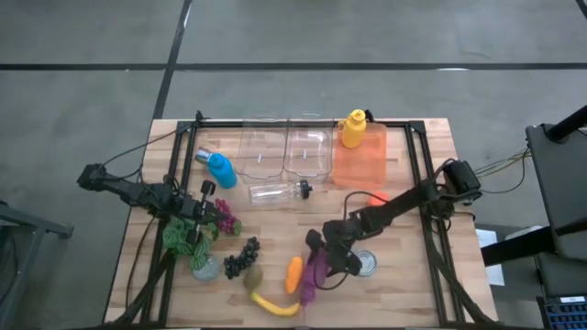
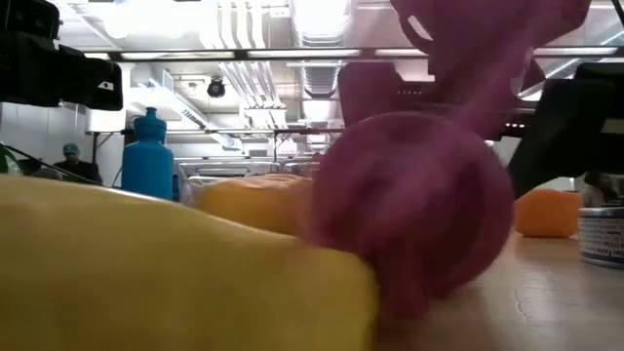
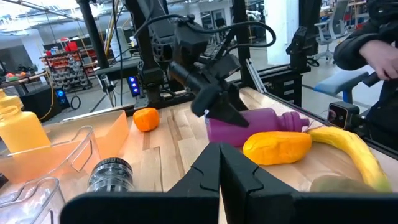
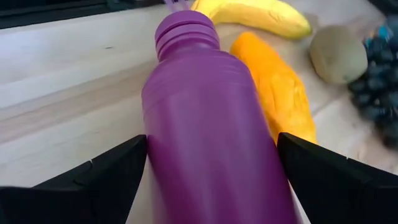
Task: Pick & Place Food Item
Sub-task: Put the purple water bottle into the orange bin
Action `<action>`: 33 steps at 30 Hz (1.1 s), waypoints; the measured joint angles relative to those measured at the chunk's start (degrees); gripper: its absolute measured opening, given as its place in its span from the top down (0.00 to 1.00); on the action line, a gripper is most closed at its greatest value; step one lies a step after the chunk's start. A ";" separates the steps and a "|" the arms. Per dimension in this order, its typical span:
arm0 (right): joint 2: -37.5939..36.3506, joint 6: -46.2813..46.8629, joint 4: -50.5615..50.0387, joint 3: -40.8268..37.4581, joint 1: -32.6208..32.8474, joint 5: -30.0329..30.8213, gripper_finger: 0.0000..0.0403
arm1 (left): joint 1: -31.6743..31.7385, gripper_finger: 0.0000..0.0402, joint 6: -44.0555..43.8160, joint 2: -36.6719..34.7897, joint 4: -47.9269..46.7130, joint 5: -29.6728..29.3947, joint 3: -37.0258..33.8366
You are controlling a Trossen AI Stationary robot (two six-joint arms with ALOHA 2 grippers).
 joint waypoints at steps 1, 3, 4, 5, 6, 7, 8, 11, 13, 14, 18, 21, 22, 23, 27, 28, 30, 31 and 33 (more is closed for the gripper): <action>-0.07 0.59 -0.56 0.00 -0.21 0.20 0.12 | 0.00 1.00 0.00 0.00 0.00 0.00 -0.01; -0.35 1.56 -1.84 0.02 -0.76 0.40 0.12 | 0.00 1.00 0.00 0.00 0.01 0.00 0.01; -0.58 2.26 -2.58 0.02 -1.01 0.45 0.12 | 0.00 1.00 0.00 0.00 0.00 0.00 -0.01; -0.89 2.97 -3.43 0.02 -1.27 0.51 0.12 | 0.00 1.00 0.00 0.00 0.00 0.00 -0.01; -1.26 3.75 -4.33 0.02 -1.57 0.53 0.12 | 0.00 1.00 0.00 0.00 0.00 0.00 -0.01; -1.85 4.16 -5.55 0.00 -1.86 0.61 0.12 | 0.00 1.00 0.00 0.00 0.00 0.00 0.00; -2.46 4.69 -6.95 -0.03 -2.19 0.76 0.12 | 0.00 1.00 0.00 0.00 0.00 0.00 0.00; -4.84 6.14 -11.89 -0.14 -3.03 1.45 0.12 | 0.00 1.00 0.00 0.00 0.00 0.00 -0.01; -6.64 6.96 -15.52 -0.20 -3.37 2.76 0.12 | 0.00 1.00 0.00 0.00 0.00 0.00 0.01; -7.51 7.38 -17.65 -0.22 -3.52 3.59 0.12 | 0.00 1.00 0.00 0.00 0.02 0.00 -0.01; -10.62 11.07 -24.07 -0.60 -3.74 5.88 0.12 | -0.02 1.00 0.00 0.00 0.00 0.00 -0.01; -12.71 16.04 -26.09 -1.45 -3.92 7.98 0.13 | -0.02 1.00 0.00 0.00 0.00 0.00 -0.01; -13.30 17.82 -26.13 -1.81 -3.93 8.96 0.13 | -0.02 1.00 0.00 0.00 0.00 0.00 -0.01; -14.05 19.74 -26.11 -2.22 -3.93 10.08 0.13 | -0.02 1.00 0.00 0.00 0.00 0.00 -0.01; -16.91 26.97 -26.73 -4.26 -3.91 14.41 0.13 | -0.02 1.00 0.00 0.00 0.00 0.00 0.00; -17.55 28.77 -26.89 -4.96 -3.91 14.97 0.13 | -0.02 1.00 0.00 0.00 0.00 -0.01 -0.01; -19.08 32.53 -27.56 -6.28 -3.91 15.59 0.13 | -0.02 1.00 0.00 0.00 0.01 -0.01 -0.01; -19.74 34.25 -28.07 -6.94 -3.91 15.59 0.13 | -0.02 1.00 0.00 0.00 0.00 0.00 0.01; -21.31 38.14 -28.35 -8.59 -3.80 15.66 0.13 | -0.02 1.00 0.00 0.00 0.00 -0.01 0.00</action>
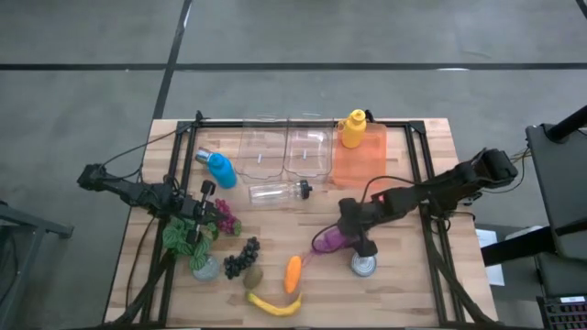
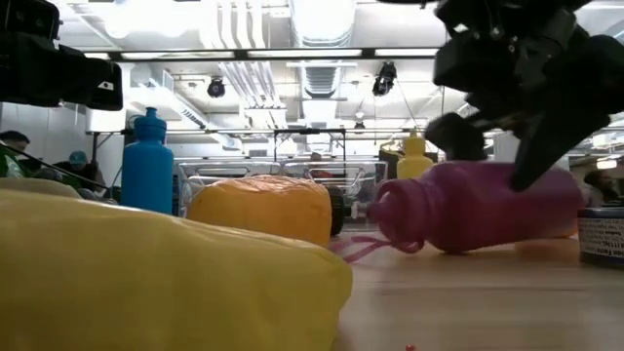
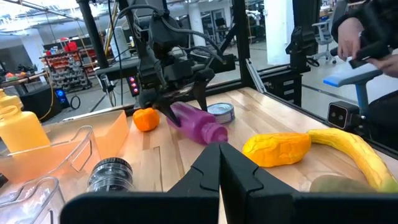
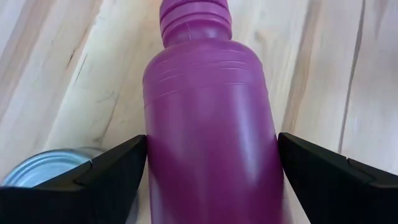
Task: Pick & Place Food Item
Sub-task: Put the purple water bottle into the orange bin
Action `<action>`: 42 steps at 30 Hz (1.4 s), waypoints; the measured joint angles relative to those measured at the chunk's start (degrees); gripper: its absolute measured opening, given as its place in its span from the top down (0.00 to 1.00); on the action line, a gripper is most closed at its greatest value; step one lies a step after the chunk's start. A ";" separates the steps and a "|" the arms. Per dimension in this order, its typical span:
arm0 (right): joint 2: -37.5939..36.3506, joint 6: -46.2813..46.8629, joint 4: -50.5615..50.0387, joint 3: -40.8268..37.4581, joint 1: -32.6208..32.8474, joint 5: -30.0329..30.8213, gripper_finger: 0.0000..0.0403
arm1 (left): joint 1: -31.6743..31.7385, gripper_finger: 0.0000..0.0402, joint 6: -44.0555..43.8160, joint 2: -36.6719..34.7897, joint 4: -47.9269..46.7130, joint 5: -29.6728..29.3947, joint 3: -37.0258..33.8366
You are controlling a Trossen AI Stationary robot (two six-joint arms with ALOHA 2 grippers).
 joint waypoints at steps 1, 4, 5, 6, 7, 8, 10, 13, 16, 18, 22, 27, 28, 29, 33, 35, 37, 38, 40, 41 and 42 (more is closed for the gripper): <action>-0.81 1.90 0.00 -0.88 0.09 0.03 0.13 | 0.00 1.00 0.00 0.00 0.00 0.01 -0.01; -3.58 8.02 0.15 -3.62 0.42 0.13 0.13 | 0.00 1.00 0.00 0.00 0.00 0.01 0.00; -4.68 9.92 0.14 -4.53 0.56 0.14 0.13 | 0.00 1.00 0.00 0.00 0.00 0.01 -0.01; -5.65 11.68 0.01 -5.40 0.73 0.31 0.13 | 0.00 1.00 0.00 0.00 0.00 0.00 0.00; -6.71 13.27 -0.06 -6.19 0.93 0.75 0.13 | 0.00 1.00 0.00 0.00 0.00 0.00 -0.01; -7.89 14.67 -0.44 -6.94 1.21 1.47 0.13 | 0.00 1.00 0.00 0.00 0.00 0.02 0.00; -10.29 17.14 -1.71 -8.41 1.71 2.51 0.13 | 0.02 1.00 0.00 0.00 0.00 0.01 -0.01; -14.23 20.17 -3.75 -10.47 2.60 3.94 0.13 | 0.02 1.00 0.00 0.00 0.00 0.01 0.01; -17.90 22.85 -4.91 -12.05 3.19 5.01 0.13 | 0.02 1.00 0.00 0.00 0.00 0.01 -0.01; -20.06 24.11 -5.23 -12.94 3.23 5.50 0.13 | 0.02 1.00 0.00 0.00 0.00 0.00 0.00; -22.94 24.41 -5.80 -13.71 3.23 6.09 0.13 | 0.02 1.00 0.00 0.00 0.00 0.01 -0.01; -23.76 24.41 -7.38 -13.77 3.23 6.25 0.13 | 0.02 1.00 0.00 0.00 0.00 0.01 -0.01; -23.47 24.41 -7.48 -13.75 3.23 6.25 0.13 | 0.02 1.00 0.00 0.00 0.00 0.01 0.00; -23.22 24.42 -7.21 -13.68 3.23 6.25 0.13 | 0.02 1.00 0.00 0.00 0.00 0.01 -0.01; -21.94 26.80 -7.18 -13.68 3.23 6.25 0.13 | 0.02 1.00 0.00 -0.05 0.00 0.00 0.01; -21.63 28.41 -7.46 -13.70 3.23 6.25 0.12 | 0.02 1.00 0.00 0.00 0.00 0.01 -0.01; -21.35 30.28 -7.20 -13.68 3.23 6.23 0.12 | 0.02 1.00 0.00 0.00 0.00 0.01 0.00; -21.16 30.53 -7.33 -13.68 3.23 6.26 0.12 | 0.02 1.00 0.00 0.00 0.00 0.01 0.01; -21.05 30.51 -7.33 -13.68 3.23 6.35 0.12 | 0.02 1.00 0.00 0.00 0.02 0.01 -0.01; -21.06 30.39 -7.31 -13.68 3.23 6.60 0.12 | 0.02 1.00 0.00 0.00 0.00 0.01 -0.01; -21.08 30.35 -7.31 -13.68 3.23 7.03 0.12 | 0.02 1.00 0.00 0.00 0.00 0.01 0.00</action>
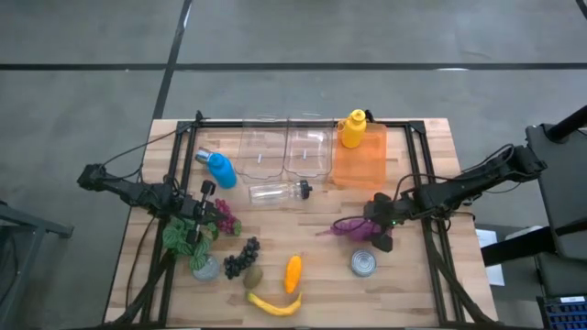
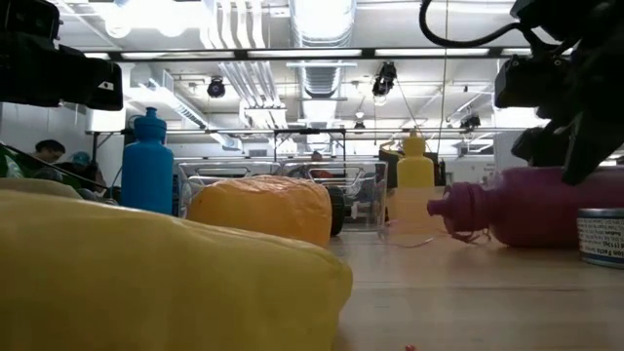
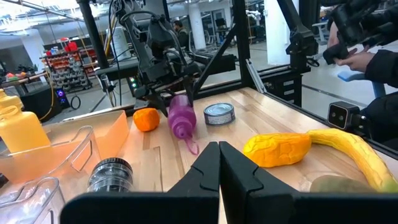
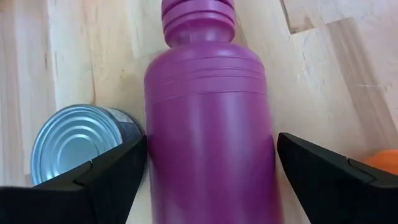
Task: Pick & Place Food Item
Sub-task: Put the purple water bottle into the orange bin
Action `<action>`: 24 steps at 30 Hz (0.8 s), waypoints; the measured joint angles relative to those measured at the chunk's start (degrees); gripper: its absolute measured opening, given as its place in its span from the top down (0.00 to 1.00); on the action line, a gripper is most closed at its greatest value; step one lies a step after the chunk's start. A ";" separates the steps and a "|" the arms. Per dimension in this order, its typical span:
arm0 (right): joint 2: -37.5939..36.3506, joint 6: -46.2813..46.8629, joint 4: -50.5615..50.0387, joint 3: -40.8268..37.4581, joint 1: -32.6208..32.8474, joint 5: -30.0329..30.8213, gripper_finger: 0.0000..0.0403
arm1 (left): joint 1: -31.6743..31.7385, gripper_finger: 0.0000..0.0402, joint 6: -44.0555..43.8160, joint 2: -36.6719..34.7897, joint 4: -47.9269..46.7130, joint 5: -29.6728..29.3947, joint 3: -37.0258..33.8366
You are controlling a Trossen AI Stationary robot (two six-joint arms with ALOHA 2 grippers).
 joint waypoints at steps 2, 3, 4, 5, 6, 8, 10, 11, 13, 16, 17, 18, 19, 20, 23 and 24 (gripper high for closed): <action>-0.18 -0.03 0.00 0.00 -0.02 0.41 0.12 | 0.00 1.00 0.00 0.00 0.01 0.00 0.00; -0.24 -0.04 -0.02 0.06 -0.02 0.44 0.12 | 0.00 1.00 0.00 0.00 0.00 0.00 -0.01; -0.24 -0.11 0.03 0.11 -0.02 0.44 0.12 | 0.00 1.00 0.00 0.00 0.00 0.00 -0.01; -0.22 -0.17 0.02 0.11 0.00 0.41 0.12 | 0.00 1.00 0.00 0.00 0.00 0.00 -0.01; -0.18 -0.17 0.00 0.11 0.00 0.44 0.12 | 0.00 1.00 0.00 0.00 0.00 0.00 -0.01; -0.15 -0.17 0.00 0.11 -0.02 0.44 0.12 | 0.00 1.00 0.00 0.00 0.00 0.00 0.01; -0.15 -0.17 0.01 0.11 0.00 0.43 0.12 | 0.00 1.00 0.00 0.00 0.00 0.00 -0.01; -0.15 -0.17 0.00 0.11 0.00 0.44 0.12 | 0.00 1.00 0.00 0.00 0.00 0.00 -0.01; -0.15 -0.09 0.02 0.11 -0.02 0.44 0.12 | 0.00 1.00 0.00 0.00 0.00 0.00 -0.01; -0.17 0.00 0.05 0.11 0.00 0.44 0.12 | 0.00 1.00 0.00 0.00 0.00 0.00 0.01; -0.17 0.00 0.07 0.11 -0.02 0.44 0.12 | 0.00 1.00 0.00 0.00 0.00 0.00 -0.01; -0.21 0.02 0.08 0.11 -0.02 0.46 0.12 | 0.00 1.00 0.00 0.00 0.00 0.00 -0.01; -0.24 0.02 0.17 0.11 -0.02 0.52 0.12 | 0.00 1.00 0.00 0.00 0.00 0.00 0.00; -0.28 0.00 0.45 0.11 -0.01 0.71 0.12 | 0.00 1.00 0.00 0.00 0.00 0.00 0.01; -0.34 0.20 0.65 0.34 0.00 3.44 0.12 | 0.00 1.00 0.00 0.00 0.00 0.00 0.00; -0.34 0.90 0.60 0.43 -0.02 4.16 0.12 | 0.00 1.00 0.00 0.00 0.00 0.00 -0.01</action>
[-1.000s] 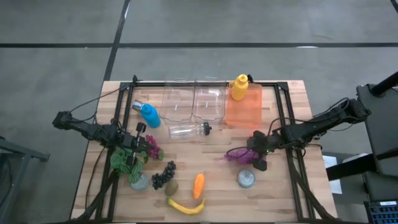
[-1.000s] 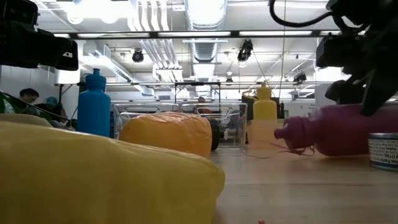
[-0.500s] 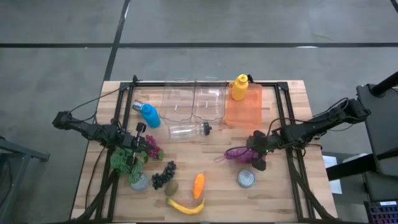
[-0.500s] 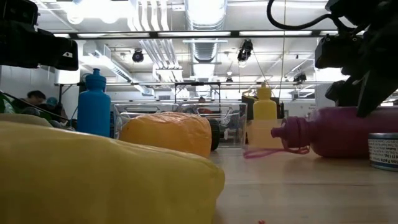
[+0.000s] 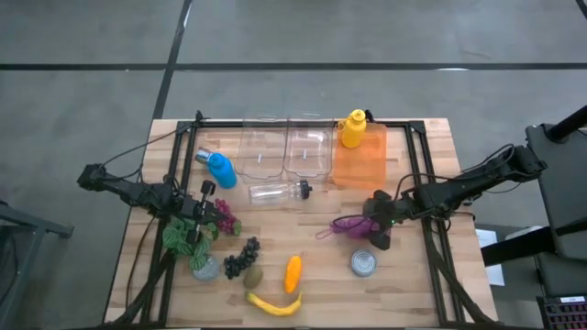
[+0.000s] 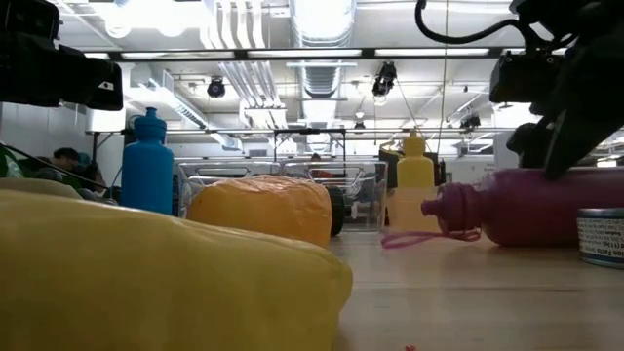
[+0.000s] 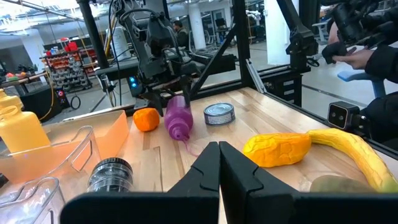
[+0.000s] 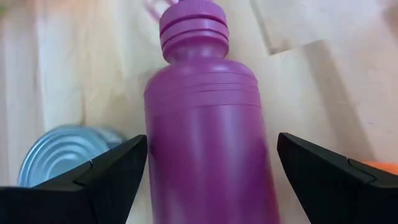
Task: Pick & Place Food Item
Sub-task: Put the purple water bottle into the orange bin
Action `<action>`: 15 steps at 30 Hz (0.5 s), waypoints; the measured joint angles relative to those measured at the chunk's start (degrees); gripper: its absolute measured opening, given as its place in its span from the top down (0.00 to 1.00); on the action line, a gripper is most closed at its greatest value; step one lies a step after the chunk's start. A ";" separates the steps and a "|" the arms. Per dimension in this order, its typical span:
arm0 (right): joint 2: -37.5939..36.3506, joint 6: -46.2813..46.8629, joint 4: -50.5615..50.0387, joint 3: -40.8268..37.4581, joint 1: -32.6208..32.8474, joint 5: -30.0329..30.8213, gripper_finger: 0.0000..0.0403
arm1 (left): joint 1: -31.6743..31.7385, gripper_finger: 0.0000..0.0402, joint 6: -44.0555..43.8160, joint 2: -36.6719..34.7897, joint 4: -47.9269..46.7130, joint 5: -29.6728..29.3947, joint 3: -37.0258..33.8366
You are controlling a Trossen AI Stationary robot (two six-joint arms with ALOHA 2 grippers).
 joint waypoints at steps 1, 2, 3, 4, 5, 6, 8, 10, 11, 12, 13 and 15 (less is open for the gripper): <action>0.00 1.59 0.00 0.01 0.00 0.72 0.12 | 0.00 1.00 0.00 0.00 0.00 0.00 0.01; 0.00 3.61 -0.05 0.01 0.00 1.22 0.12 | 0.00 1.00 0.00 0.00 0.00 0.00 0.01; 0.00 5.38 -0.12 0.01 0.00 1.49 0.12 | 0.00 1.00 0.00 0.00 0.00 -0.01 0.01; 0.00 5.87 -0.12 0.01 0.00 1.73 0.12 | 0.00 1.00 0.00 0.00 0.00 -0.01 0.01; -0.03 5.27 -0.12 0.01 0.00 1.75 0.12 | 0.00 1.00 0.00 0.00 0.00 0.00 0.01; -0.18 4.08 -0.22 0.01 0.01 1.47 0.12 | 0.00 1.00 0.00 0.00 0.00 0.00 0.00; -0.47 1.72 -0.45 0.01 0.02 0.60 0.12 | -0.02 1.00 0.00 0.00 0.00 0.00 0.00; -0.90 1.20 -0.54 0.01 0.02 0.23 0.12 | -0.02 1.00 0.00 0.00 0.00 0.00 0.00; -1.17 1.18 -0.45 0.01 0.02 -0.01 0.12 | -0.02 1.00 0.00 0.00 0.00 0.00 0.00; -1.49 1.16 -0.46 0.01 0.02 -0.27 0.12 | -0.02 1.00 0.00 0.00 0.00 0.00 0.01; -1.88 1.04 -0.58 0.01 0.02 -0.56 0.12 | -0.02 1.00 0.00 0.00 0.00 0.00 0.00; -2.78 0.77 -0.72 0.14 0.02 -0.66 0.12 | -0.02 1.00 0.00 0.00 0.00 -0.01 0.02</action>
